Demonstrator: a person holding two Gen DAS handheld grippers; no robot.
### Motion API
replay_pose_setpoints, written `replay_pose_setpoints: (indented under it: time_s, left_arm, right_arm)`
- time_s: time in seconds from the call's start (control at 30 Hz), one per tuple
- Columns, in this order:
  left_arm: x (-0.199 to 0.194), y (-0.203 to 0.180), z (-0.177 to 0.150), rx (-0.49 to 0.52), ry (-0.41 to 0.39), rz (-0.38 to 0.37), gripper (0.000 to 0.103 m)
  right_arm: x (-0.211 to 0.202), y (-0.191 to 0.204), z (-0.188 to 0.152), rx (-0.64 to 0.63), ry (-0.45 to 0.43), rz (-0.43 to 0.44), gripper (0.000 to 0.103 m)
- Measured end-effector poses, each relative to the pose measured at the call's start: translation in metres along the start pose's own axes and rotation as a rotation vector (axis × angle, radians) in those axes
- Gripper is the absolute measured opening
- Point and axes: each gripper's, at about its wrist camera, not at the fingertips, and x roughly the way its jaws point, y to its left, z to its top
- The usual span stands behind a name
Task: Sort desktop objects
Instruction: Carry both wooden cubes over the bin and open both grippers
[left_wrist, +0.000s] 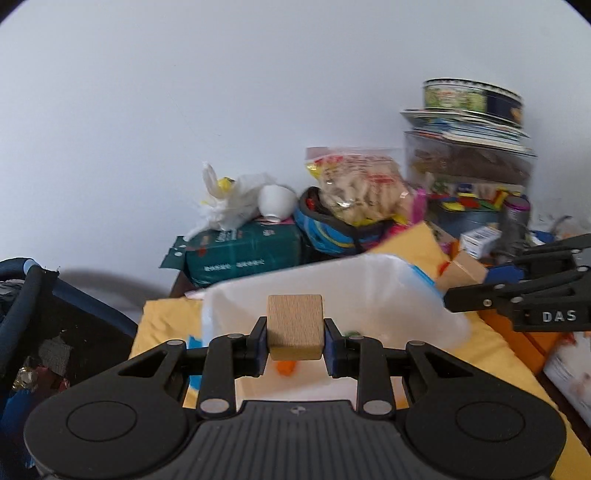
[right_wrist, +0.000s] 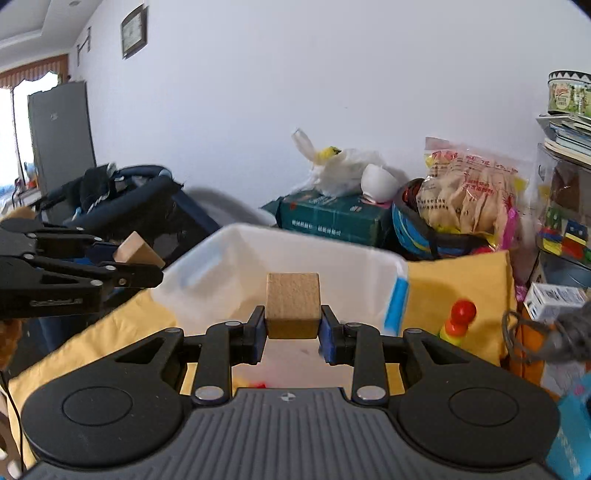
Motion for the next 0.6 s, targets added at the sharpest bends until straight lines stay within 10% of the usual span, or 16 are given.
replay_pose_setpoints:
  time_s: [0.6]
  left_arm:
    - [0.102,0.010,-0.030,-0.080,0.227,0.037,0.037]
  right_arm:
    - [0.115,-0.019,-0.002,0.060,0.244,-0.071,0.035]
